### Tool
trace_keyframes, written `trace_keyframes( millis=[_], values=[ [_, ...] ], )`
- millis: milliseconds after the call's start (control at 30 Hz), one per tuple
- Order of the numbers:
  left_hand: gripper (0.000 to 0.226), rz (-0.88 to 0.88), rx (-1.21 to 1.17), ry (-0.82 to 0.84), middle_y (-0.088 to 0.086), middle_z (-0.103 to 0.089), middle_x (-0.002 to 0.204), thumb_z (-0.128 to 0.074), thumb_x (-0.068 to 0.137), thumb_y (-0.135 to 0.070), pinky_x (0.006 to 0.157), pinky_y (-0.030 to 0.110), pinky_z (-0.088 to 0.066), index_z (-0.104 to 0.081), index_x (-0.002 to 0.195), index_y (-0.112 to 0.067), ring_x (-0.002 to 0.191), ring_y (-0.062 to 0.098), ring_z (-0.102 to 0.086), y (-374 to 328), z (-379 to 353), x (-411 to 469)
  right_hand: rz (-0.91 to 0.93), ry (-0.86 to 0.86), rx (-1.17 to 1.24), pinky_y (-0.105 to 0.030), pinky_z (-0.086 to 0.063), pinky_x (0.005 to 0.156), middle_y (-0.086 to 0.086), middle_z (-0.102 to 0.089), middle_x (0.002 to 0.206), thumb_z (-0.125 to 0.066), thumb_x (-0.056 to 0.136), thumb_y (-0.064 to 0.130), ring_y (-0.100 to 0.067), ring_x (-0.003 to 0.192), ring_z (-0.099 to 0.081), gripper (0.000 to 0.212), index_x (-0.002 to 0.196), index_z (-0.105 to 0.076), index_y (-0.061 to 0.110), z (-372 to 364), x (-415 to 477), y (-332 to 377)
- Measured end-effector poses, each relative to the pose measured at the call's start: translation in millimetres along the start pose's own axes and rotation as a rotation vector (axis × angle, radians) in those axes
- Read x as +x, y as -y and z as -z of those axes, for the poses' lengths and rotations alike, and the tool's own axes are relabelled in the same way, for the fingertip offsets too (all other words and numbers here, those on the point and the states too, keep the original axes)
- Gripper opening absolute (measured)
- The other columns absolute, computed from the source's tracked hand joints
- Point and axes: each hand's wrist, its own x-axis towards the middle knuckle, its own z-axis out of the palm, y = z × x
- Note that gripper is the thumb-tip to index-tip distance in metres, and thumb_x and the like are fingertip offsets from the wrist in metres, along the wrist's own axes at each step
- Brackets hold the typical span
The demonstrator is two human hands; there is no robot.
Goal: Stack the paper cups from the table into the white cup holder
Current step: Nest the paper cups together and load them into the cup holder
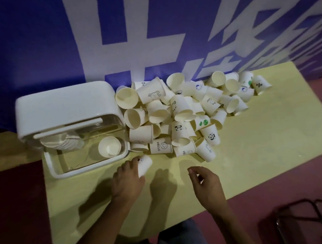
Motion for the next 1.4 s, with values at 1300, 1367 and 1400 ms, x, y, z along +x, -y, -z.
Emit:
trace_keyframes(
  millis=[1300, 1367, 1400],
  values=[
    [0.075, 0.065, -0.863, -0.242, -0.016, -0.054, 0.122, -0.096, 0.064, -0.032, 0.097, 0.037, -0.051, -0.052, 0.124, -0.037, 0.115, 0.011, -0.053, -256.8, 97.2, 95.5, 0.037, -0.185, -0.052, -0.047, -0.052, 0.088, -0.015, -0.058, 0.126, -0.088, 0.072, 0.033, -0.037, 0.111, -0.056, 0.081, 0.136, -0.047, 0.004, 141.6, 293.1, -99.4],
    [0.073, 0.06, -0.867, -0.259, -0.014, -0.055, 0.122, -0.096, 0.065, -0.034, 0.095, 0.028, -0.049, -0.054, 0.125, -0.033, 0.115, 0.008, -0.052, -254.2, 97.7, 95.5, 0.087, -0.192, 0.028, -0.042, -0.053, 0.09, -0.015, -0.056, 0.131, -0.09, 0.073, 0.023, -0.033, 0.115, -0.056, 0.084, 0.141, -0.043, 0.004, 151.9, 279.0, -93.0],
    [0.073, 0.055, -0.866, -0.266, -0.014, -0.055, 0.122, -0.095, 0.066, -0.034, 0.093, 0.021, -0.046, -0.054, 0.126, -0.032, 0.114, 0.006, -0.051, -253.2, 98.3, 95.8, 0.107, -0.19, 0.044, -0.039, -0.051, 0.092, -0.014, -0.056, 0.131, -0.09, 0.073, 0.022, -0.032, 0.117, -0.055, 0.084, 0.141, -0.044, 0.005, 158.1, 272.2, -88.7]
  ],
)
